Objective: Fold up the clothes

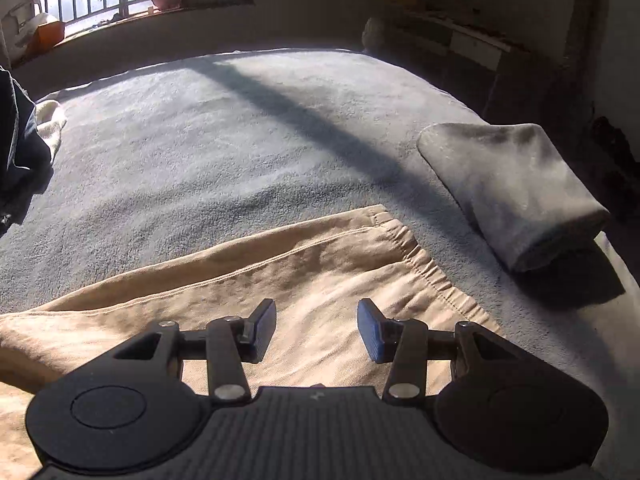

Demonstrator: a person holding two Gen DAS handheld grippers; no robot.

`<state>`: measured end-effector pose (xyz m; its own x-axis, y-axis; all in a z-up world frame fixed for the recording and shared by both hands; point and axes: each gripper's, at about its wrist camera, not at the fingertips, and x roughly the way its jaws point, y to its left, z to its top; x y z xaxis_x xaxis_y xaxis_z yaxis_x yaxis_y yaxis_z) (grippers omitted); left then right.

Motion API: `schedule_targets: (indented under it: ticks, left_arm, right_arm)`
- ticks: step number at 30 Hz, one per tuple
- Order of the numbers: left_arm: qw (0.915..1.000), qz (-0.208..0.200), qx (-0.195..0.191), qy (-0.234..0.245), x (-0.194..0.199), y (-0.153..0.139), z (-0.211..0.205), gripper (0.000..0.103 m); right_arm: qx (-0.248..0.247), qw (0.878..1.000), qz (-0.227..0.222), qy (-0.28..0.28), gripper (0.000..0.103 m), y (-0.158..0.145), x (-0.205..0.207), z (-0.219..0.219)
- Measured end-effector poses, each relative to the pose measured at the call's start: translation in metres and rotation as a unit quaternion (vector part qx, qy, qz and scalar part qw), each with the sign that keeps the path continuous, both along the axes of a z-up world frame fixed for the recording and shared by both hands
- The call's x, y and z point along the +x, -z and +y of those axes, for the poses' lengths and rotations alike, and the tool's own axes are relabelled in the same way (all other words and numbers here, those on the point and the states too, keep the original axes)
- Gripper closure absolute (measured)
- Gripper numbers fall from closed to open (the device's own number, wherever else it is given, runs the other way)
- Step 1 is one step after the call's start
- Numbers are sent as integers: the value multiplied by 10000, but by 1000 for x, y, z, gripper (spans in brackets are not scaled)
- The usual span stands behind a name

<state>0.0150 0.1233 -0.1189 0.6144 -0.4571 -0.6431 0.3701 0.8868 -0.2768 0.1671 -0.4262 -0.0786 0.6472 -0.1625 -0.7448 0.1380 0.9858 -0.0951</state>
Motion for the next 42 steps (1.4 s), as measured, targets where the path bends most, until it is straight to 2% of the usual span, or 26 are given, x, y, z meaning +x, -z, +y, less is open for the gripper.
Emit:
schedule_targets:
  ticks: [2, 4, 6, 8, 14, 16, 18, 22, 24, 29, 33, 37, 40, 42]
  left_arm:
    - [10000, -13, 47, 43, 0, 0, -1, 49]
    - [10000, -19, 77, 59, 0, 0, -1, 49]
    - [9999, -7, 112, 50, 0, 0, -3, 49]
    - [9999, 10, 159, 41, 0, 0, -5, 49]
    - [9995, 33, 303, 26, -1, -1, -10, 47]
    - [9994, 44, 336, 28, -1, -1, -11, 47]
    - [9994, 62, 346, 27, 0, -1, -12, 46]
    - [9993, 64, 356, 6, 1, -1, -14, 44]
    - [9993, 46, 372, -10, 1, 0, -15, 43]
    - [9993, 41, 381, -53, 0, 0, -17, 43]
    - [9992, 57, 379, -65, 1, -1, -17, 43]
    - [9992, 58, 395, -69, 1, -1, -18, 43]
    - [9991, 58, 413, -57, 1, -1, -19, 43]
    - [9991, 61, 423, -46, 1, -1, -19, 43]
  right_arm:
    - [-482, 9984, 195, -217, 55, 9, 13, -12]
    - [-735, 9966, 154, -327, 55, 12, 21, -19]
    - [-754, 9965, 137, -340, 50, 14, 32, -28]
    - [-814, 9960, 266, -242, 39, 19, 46, -37]
    - [-672, 9960, 505, -301, 39, 35, 76, -56]
    - [-695, 9956, 524, -354, 55, 36, 77, -56]
    - [-826, 9948, 451, -399, 79, 32, 73, -52]
    - [-1201, 9913, 219, -494, 86, 22, 60, -43]
    - [-1284, 9907, -99, -444, 87, 12, 53, -40]
    - [-1350, 9890, -533, -281, 87, -1, 59, -37]
    - [-1343, 9894, -482, -268, 88, 6, 74, -35]
    - [-1221, 9920, -272, -147, 88, 27, 87, -38]
    - [-874, 9957, -245, 195, 80, 39, 91, -50]
    - [-544, 9960, -437, 552, 69, 38, 88, -64]
